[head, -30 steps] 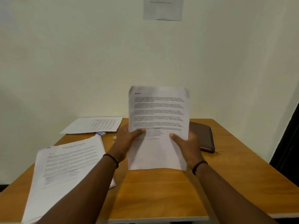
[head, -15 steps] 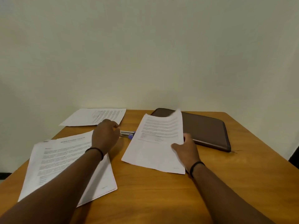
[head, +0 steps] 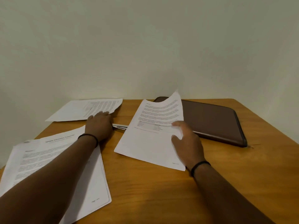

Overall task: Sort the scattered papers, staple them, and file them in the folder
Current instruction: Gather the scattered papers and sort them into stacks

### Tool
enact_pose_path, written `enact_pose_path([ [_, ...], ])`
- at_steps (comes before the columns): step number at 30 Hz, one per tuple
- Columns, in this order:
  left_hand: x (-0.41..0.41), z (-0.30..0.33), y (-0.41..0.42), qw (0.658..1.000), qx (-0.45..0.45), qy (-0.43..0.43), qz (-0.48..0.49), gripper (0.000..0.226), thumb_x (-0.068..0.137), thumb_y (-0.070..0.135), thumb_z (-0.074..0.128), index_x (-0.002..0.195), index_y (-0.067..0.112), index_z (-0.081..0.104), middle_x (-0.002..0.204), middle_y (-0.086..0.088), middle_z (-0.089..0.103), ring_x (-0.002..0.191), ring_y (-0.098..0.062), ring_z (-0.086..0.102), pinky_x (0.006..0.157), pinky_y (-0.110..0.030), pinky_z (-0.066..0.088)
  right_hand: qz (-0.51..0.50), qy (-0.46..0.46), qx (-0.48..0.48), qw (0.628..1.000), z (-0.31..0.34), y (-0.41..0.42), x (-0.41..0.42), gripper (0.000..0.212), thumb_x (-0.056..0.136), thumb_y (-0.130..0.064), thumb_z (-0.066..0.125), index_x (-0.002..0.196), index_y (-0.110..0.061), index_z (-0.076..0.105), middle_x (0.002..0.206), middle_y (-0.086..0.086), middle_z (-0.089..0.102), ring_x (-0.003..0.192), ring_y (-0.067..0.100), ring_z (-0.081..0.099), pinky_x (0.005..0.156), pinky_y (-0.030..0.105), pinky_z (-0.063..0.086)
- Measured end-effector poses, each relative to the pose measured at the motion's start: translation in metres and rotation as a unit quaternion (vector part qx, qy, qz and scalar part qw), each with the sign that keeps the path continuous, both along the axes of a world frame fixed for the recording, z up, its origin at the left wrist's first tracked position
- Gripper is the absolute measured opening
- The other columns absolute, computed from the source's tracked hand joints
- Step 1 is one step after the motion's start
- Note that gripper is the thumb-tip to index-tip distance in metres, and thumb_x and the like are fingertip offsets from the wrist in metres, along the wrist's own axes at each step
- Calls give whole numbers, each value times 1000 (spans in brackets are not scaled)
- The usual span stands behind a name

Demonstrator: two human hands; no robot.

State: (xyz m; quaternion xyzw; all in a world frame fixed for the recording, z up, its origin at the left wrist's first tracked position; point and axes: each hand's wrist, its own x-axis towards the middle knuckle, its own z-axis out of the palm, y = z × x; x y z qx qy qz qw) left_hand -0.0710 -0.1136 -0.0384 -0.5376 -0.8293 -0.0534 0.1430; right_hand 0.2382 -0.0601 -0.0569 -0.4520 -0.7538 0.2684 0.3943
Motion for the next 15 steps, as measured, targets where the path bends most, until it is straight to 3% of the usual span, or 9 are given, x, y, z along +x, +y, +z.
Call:
enact_pose_path([
  [3, 9, 15, 0, 997, 73, -24, -27, 39, 94, 14, 56, 133, 9, 56, 143, -12, 53, 118, -35, 58, 99, -49, 45, -4, 19, -26, 999, -11, 3, 2, 22, 97, -14, 59, 111, -25, 70, 121, -9, 68, 109, 8, 62, 89, 22, 54],
  [5, 21, 38, -1, 990, 123, -37, -64, 40, 96, 7, 49, 135, 3, 53, 150, -14, 45, 105, -41, 63, 87, -46, 51, 0, 43, -38, 998, -14, 3, 5, 26, 98, -12, 57, 119, -20, 70, 125, -6, 67, 116, 11, 61, 96, 26, 53],
  [7, 37, 65, -3, 981, 163, -34, -100, 39, 96, 4, 45, 134, -1, 51, 151, -15, 42, 97, -42, 64, 76, -42, 52, 3, 59, -31, 998, -13, 3, 7, 31, 99, -10, 54, 126, -18, 66, 129, -5, 65, 120, 10, 59, 98, 18, 47],
  [9, 56, 94, -9, 969, 202, -28, -140, 38, 98, 5, 44, 134, -3, 51, 148, -17, 43, 98, -40, 63, 74, -38, 48, -3, 86, -29, 996, -10, 1, 6, 34, 101, -9, 51, 131, -17, 64, 131, -5, 63, 122, 11, 58, 97, 16, 46],
  [11, 79, 119, -18, 958, 228, -31, -173, 36, 99, 8, 45, 133, -3, 53, 143, -18, 47, 103, -39, 62, 78, -39, 47, -10, 127, -43, 991, -7, -5, 4, 35, 101, -8, 49, 132, -18, 63, 133, -4, 62, 121, 14, 59, 99, 25, 51],
  [13, 102, 137, -24, 952, 234, -58, -191, 35, 100, 10, 46, 131, -2, 58, 132, -19, 55, 105, -37, 61, 85, -38, 47, -12, 152, -46, 987, -4, -16, 4, 36, 101, -6, 47, 133, -17, 62, 135, -3, 60, 122, 10, 56, 96, 14, 47],
  [15, 122, 149, -27, 953, 208, -114, -187, 29, 99, 9, 45, 114, -2, 67, 113, -19, 65, 96, -35, 64, 85, -39, 51, -3, 167, -57, 984, -4, -25, 2, 40, 101, -1, 46, 136, -15, 59, 137, -3, 57, 121, 4, 50, 88, -1, 37],
])
